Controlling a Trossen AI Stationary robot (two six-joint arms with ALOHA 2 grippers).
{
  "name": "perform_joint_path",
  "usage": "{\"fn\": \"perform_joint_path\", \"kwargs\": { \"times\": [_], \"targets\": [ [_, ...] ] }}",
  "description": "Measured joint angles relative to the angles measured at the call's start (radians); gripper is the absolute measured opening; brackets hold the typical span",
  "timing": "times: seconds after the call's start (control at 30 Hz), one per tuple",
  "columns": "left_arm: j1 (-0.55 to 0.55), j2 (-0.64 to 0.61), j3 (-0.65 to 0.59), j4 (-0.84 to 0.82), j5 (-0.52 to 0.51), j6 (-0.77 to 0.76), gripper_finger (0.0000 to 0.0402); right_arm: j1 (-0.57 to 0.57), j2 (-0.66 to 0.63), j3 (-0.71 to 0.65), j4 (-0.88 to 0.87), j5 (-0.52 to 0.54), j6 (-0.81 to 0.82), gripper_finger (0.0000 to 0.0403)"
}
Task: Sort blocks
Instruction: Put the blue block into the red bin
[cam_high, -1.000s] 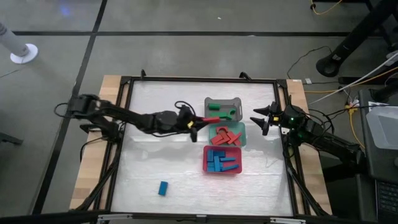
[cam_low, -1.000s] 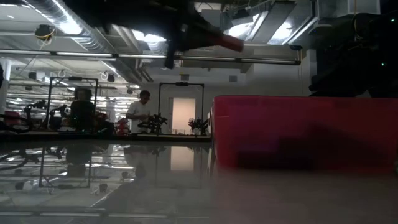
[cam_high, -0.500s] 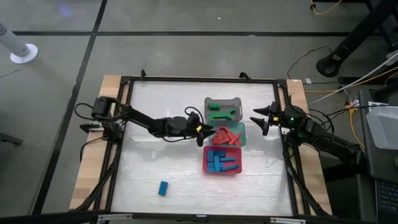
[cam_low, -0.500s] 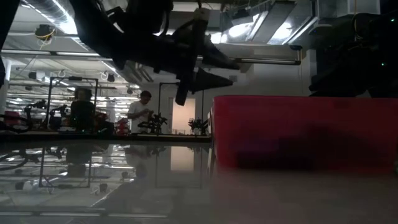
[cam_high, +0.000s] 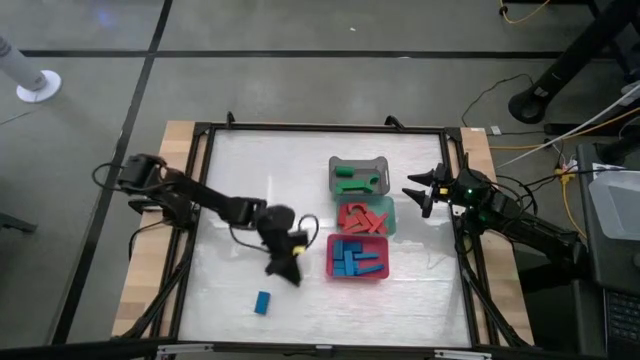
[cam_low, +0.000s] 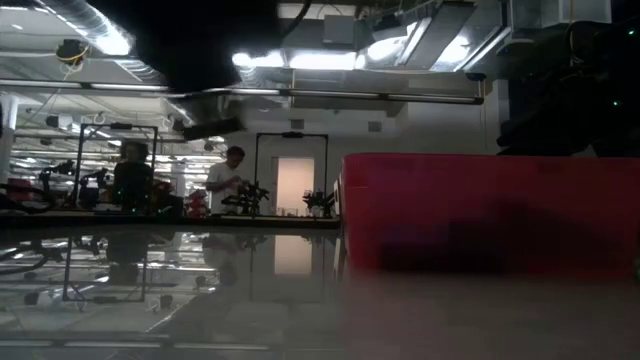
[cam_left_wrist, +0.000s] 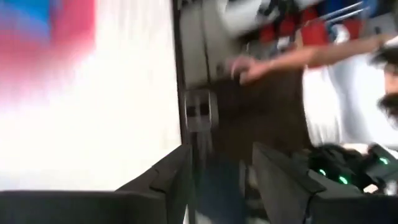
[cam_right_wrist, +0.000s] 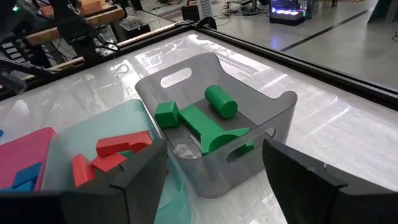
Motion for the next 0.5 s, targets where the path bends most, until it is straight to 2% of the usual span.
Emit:
{"fn": "perform_joint_path", "kwargs": {
  "times": [0.17, 0.33, 0.4, 0.5],
  "targets": [
    [-0.11, -0.04, 0.0, -0.229, 0.019, -0.169, 0.0155, 0.0, 0.0, 0.0, 0.0, 0.0, 0.0, 0.0264],
    [-0.215, -0.043, 0.0, -0.328, 0.008, -0.348, 0.0154, 0.0, 0.0, 0.0, 0.0, 0.0, 0.0, 0.0264],
    [-0.256, -0.043, 0.0, -0.37, -0.034, -0.427, 0.0154, 0.0, 0.0, 0.0, 0.0, 0.0, 0.0, 0.0264],
    [-0.309, -0.043, 0.0, -0.434, -0.157, -0.6, 0.0154, 0.0, 0.0, 0.0, 0.0, 0.0, 0.0, 0.0264]
  ]
}}
